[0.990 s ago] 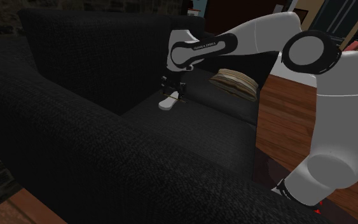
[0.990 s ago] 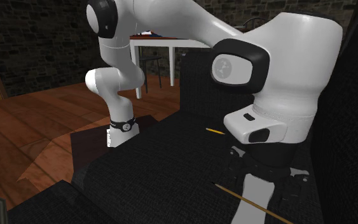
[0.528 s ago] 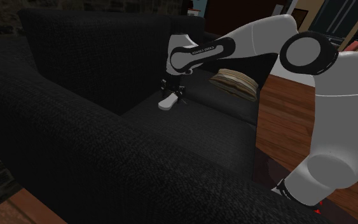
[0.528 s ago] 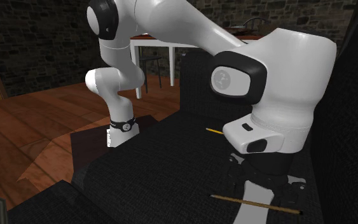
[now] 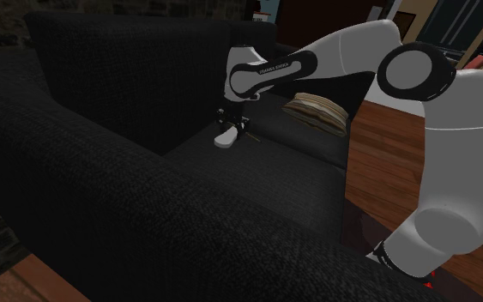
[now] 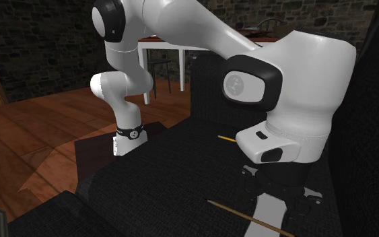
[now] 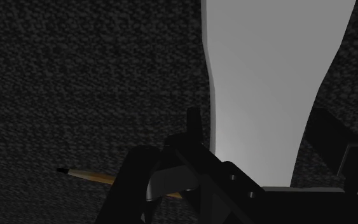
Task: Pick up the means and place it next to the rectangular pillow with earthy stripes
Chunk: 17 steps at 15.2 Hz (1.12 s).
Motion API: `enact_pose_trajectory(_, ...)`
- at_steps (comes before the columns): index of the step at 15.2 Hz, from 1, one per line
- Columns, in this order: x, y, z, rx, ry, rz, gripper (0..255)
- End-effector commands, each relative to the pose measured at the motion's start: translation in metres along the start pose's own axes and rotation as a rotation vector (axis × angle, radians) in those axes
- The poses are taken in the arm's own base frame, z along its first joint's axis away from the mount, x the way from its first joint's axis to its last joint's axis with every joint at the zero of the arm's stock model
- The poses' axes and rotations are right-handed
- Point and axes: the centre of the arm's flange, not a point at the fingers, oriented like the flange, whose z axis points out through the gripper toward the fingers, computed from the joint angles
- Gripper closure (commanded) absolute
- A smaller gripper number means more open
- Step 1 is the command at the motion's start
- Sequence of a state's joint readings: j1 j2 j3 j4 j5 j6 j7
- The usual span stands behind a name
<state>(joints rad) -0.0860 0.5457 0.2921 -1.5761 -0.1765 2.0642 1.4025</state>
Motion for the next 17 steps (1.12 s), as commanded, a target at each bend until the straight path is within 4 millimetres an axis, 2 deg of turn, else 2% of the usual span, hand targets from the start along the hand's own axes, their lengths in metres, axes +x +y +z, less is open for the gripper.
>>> enact_pose_trajectory(1,0.0,0.0,0.0,0.0,0.0,0.0,255)
enact_pose_trajectory(5,0.0,0.0,0.0,0.0,0.0,0.0,255)
enact_pose_trajectory(17,0.0,0.002,-0.063,0.0,0.0,0.0,255)
